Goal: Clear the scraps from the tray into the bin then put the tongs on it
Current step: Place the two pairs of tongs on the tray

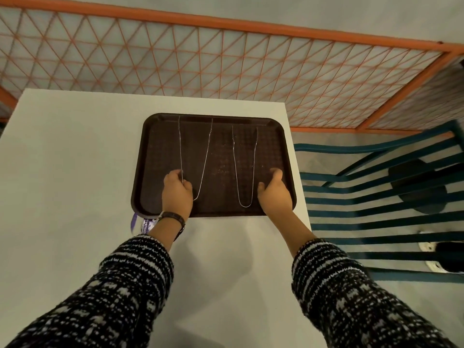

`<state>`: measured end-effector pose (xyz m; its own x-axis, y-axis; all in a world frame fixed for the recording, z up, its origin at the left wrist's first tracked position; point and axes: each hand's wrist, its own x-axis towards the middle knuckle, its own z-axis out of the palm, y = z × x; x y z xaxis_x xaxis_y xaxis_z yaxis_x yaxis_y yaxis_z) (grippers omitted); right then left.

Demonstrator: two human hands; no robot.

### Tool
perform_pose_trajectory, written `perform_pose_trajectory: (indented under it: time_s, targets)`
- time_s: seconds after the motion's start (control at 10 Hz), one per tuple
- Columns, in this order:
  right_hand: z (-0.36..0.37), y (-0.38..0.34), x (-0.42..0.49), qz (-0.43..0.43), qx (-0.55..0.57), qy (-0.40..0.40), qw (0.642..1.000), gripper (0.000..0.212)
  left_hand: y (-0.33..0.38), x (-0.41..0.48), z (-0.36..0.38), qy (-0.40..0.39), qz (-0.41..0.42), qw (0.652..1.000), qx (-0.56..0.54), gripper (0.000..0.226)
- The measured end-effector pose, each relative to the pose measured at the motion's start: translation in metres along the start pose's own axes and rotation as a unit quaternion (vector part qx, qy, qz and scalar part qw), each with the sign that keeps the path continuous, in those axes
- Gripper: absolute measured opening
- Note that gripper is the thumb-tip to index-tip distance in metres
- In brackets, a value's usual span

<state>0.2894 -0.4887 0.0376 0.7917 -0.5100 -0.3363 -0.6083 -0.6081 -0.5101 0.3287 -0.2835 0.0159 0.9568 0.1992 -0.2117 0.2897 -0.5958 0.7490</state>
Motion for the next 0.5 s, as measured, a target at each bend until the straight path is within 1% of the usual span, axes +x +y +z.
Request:
perform_pose_trajectory:
  time_s: [0.1,0.3,0.5]
  targets:
    - [0.002,0.001,-0.001,0.004,0.008,-0.002,1.000,0.047,-0.004,0.003,0.004,-0.004,-0.009,1.000,0.014,0.033]
    - [0.006,0.002,-0.001,-0.003,0.003,-0.013,1.000,0.046,-0.004,-0.004,0.010,0.011,-0.040,0.999,0.029,0.033]
    - [0.006,-0.009,-0.003,-0.017,-0.015,-0.020,1.000,0.041,-0.008,-0.004,0.005,-0.025,-0.054,0.997,0.041,0.035]
